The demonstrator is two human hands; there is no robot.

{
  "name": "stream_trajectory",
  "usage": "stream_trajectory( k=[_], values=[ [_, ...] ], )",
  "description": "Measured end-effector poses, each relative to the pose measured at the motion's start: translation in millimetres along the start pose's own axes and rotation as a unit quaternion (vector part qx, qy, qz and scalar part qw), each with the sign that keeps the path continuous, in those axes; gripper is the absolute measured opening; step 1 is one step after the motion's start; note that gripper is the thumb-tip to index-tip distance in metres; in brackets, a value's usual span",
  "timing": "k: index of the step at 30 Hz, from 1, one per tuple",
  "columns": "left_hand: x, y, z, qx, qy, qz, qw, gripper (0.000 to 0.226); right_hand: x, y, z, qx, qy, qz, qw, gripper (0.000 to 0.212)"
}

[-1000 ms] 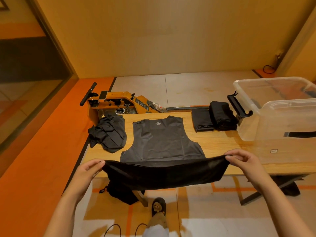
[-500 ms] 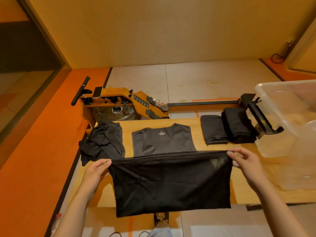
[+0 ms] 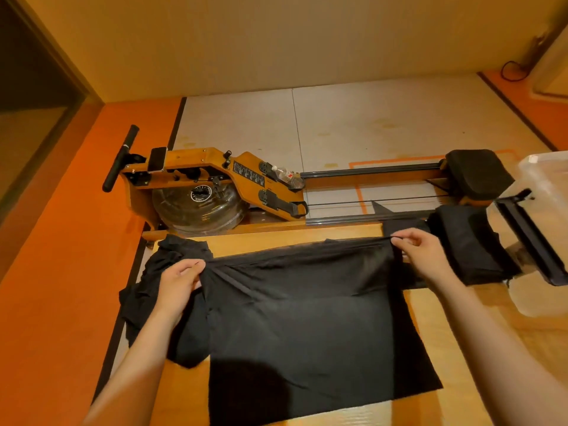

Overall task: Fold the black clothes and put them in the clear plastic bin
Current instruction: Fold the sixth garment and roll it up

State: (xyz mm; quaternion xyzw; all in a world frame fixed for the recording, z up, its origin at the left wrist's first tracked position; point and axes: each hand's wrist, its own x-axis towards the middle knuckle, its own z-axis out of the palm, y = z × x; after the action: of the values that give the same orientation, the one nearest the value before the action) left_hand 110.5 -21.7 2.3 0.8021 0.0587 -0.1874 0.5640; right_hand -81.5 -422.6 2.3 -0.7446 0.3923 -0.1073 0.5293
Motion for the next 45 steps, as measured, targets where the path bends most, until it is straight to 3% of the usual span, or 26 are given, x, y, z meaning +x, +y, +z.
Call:
stream_trajectory(
  k=[5, 12, 16, 20, 25, 30, 33, 39, 45],
  values=[
    [47.4, 3.5, 16.1, 0.115, 0.006, 0.038, 0.993, 0.009, 45.6, 0.5, 31.0, -0.150, 0.053, 0.001, 0.987, 0.006],
    [68.2, -4.8, 30.4, 0.259, 0.004, 0.073, 0.963, 0.007, 59.7, 11.2, 57.4, -0.208, 0.072, -0.029, 0.975, 0.018],
    [42.7, -14.6, 49.5, 0.418, 0.046, 0.178, 0.889, 0.053, 35.8, 3.2, 71.2, -0.303, 0.079, -0.173, 0.934, 0.029],
    [-14.3, -42.3, 80.3, 0.463, -0.005, 0.311, 0.830, 0.066, -36.1, 6.5, 106.6, -0.355, -0.012, -0.300, 0.885, 0.036],
    [-86.6, -88.4, 106.4, 0.481, -0.079, 0.304, 0.819, 0.075, -116.5, 48.0, 146.3, -0.409, -0.121, -0.372, 0.825, 0.050],
    [-141.6, -150.4, 95.3, 0.526, -0.089, 0.307, 0.788, 0.075, -166.6, 90.8, 138.2, -0.456, -0.132, -0.318, 0.821, 0.053],
    [-158.8, -168.8, 78.5, 0.535, -0.066, 0.275, 0.796, 0.065, -182.7, 114.1, 118.5, -0.477, -0.129, -0.271, 0.826, 0.053],
    [-169.8, -170.9, 60.5, 0.534, -0.053, 0.191, 0.822, 0.070, -191.2, 138.5, 77.2, -0.479, -0.072, -0.178, 0.856, 0.056],
    [-184.1, -176.5, 50.3, 0.549, -0.052, 0.156, 0.820, 0.078, -210.2, 161.9, 38.4, -0.453, -0.016, -0.081, 0.888, 0.069]
  ],
)
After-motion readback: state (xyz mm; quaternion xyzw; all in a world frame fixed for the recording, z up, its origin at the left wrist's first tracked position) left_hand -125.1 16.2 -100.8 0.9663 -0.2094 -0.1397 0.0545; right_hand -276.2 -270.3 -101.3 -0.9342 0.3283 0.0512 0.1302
